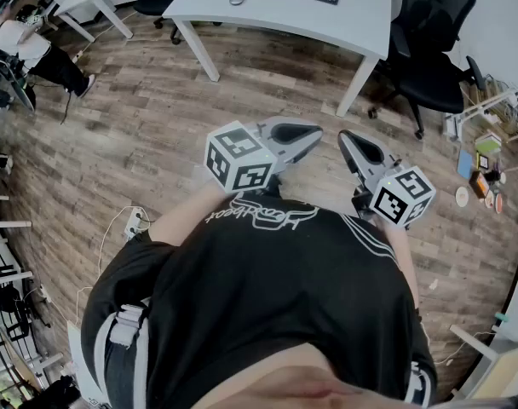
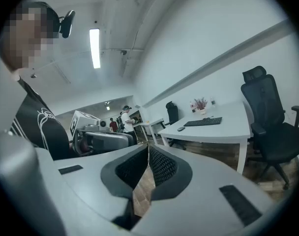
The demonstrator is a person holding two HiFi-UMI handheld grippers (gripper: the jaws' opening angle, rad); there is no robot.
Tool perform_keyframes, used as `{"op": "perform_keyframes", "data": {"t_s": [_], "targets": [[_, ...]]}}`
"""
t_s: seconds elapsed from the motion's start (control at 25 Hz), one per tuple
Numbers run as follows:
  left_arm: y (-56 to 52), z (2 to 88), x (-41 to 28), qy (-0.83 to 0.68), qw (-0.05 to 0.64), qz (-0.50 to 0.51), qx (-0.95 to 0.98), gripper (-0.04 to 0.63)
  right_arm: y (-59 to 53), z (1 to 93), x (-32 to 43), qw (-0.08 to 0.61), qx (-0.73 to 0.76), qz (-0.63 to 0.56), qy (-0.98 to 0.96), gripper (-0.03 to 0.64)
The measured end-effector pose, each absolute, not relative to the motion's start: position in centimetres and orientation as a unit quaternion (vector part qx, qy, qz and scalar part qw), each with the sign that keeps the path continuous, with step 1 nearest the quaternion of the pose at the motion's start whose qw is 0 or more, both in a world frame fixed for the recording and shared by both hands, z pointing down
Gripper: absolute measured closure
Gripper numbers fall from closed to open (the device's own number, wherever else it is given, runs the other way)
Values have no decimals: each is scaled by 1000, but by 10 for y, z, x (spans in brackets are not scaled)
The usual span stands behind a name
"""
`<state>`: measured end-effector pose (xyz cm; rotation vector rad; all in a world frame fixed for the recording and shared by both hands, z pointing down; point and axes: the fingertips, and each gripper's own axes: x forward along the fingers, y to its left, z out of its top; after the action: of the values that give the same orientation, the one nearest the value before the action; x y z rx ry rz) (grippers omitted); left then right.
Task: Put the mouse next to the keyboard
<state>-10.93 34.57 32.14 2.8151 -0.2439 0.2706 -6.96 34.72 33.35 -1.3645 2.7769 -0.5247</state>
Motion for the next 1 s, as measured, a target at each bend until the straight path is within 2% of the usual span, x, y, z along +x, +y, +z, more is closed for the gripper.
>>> {"op": "perform_keyframes", "data": {"t_s": [1.0], "targets": [[352,316,-92,-85,155,101,979,588,348,327,-43,32,-447,-177,876,603]]}}
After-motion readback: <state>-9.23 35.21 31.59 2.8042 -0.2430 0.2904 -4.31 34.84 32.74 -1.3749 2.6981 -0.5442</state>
